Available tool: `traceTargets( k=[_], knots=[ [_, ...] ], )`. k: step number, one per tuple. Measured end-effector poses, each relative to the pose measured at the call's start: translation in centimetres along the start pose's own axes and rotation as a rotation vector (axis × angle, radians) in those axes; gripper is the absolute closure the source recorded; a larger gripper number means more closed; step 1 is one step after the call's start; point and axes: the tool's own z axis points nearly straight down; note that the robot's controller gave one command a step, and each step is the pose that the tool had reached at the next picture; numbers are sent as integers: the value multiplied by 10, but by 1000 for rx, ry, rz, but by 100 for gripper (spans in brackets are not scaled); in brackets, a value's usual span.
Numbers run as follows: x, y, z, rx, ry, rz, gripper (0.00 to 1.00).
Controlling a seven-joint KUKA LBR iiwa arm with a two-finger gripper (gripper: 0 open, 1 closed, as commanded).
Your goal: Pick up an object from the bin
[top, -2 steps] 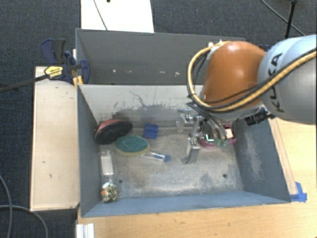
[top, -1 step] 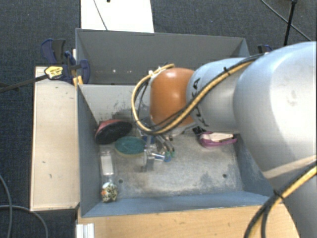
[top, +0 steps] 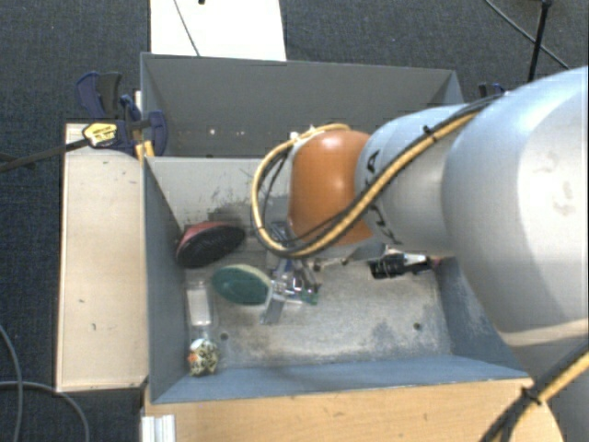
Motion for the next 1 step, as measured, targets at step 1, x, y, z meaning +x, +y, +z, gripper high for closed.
traceTargets(
  k=[1],
  knots=[
    [10,20,-6,-3,-4,111,0]
  ],
)
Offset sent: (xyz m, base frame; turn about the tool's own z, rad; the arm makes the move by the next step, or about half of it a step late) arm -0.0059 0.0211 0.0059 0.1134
